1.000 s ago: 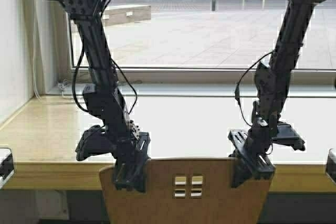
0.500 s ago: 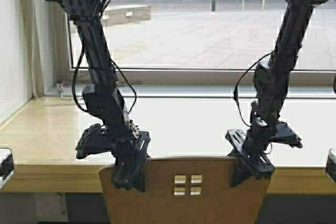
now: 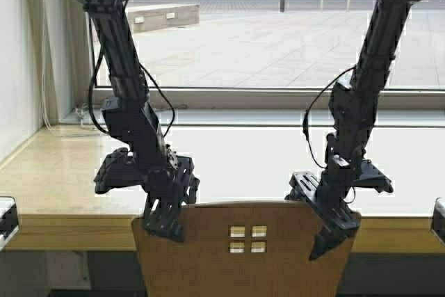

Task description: Push the chairs under the table

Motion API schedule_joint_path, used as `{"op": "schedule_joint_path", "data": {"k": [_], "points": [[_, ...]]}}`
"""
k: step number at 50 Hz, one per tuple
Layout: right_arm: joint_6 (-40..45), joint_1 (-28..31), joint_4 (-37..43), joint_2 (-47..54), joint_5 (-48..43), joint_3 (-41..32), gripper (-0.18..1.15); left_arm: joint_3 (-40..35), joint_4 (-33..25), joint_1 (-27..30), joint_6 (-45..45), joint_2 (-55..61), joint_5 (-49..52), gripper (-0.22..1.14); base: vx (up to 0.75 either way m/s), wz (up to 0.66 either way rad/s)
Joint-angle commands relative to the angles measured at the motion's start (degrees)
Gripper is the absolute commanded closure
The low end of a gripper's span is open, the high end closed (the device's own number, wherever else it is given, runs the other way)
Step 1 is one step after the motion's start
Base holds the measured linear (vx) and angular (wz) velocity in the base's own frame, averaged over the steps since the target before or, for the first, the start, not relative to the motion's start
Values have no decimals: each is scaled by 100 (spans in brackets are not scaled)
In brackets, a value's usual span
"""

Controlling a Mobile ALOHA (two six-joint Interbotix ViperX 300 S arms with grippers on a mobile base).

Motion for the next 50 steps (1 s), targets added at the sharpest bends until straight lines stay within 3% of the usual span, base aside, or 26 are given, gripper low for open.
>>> {"op": "schedule_joint_path", "data": {"k": [1, 14, 21, 34, 50], "points": [[-18, -70, -62, -817, -193, 290, -4, 229, 26, 44, 53, -870, -53, -9, 0, 0], [-26, -149, -299, -2153, -387, 1020, -4, 1107, 193, 79, 510, -2048, -53, -9, -2, -1], [-26, -272, -729, -2944, -439, 1441, -4, 1758, 712, 176, 1187, -2874, -35, -9, -7, -2], [-62, -352, -2479, -4992, -729, 1986, -4, 2540, 2382, 220, 3173, -4720, 879, -9, -11, 1], [-53, -404, -4412, -6855, -1037, 2707, -4, 2725, 2593, 229, 5282, -6513, 2821, -9, -16, 11]]}}
